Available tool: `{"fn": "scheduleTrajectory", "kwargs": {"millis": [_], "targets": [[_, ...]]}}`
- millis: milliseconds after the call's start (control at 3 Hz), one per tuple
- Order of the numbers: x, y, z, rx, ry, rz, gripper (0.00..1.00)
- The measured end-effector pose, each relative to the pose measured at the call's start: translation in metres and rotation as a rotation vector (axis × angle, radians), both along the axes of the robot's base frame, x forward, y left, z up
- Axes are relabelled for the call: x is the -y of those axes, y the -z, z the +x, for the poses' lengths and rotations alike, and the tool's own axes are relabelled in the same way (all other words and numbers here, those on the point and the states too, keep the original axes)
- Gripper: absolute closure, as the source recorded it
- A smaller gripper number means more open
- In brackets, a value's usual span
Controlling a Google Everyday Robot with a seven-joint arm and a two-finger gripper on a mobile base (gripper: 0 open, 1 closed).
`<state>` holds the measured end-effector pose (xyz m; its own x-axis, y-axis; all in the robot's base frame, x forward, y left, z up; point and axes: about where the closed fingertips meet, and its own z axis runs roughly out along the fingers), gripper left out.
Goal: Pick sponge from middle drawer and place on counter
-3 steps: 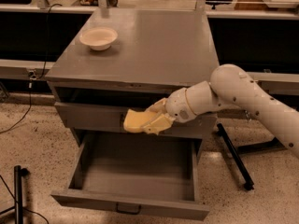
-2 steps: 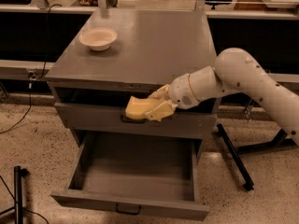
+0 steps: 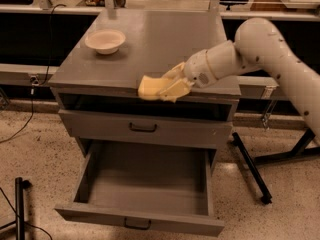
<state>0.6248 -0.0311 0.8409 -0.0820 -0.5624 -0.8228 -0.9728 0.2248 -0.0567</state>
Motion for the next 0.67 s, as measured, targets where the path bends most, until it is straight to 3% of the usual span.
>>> {"fn": "scheduleTrajectory", "kwargs": {"millis": [333,667], "targets": [[0.027,-0.027,0.016,0.033,0.055,0.002,1.0],[0.066,-0.04,0.026,0.043,0.206,-0.028,1.0]]}}
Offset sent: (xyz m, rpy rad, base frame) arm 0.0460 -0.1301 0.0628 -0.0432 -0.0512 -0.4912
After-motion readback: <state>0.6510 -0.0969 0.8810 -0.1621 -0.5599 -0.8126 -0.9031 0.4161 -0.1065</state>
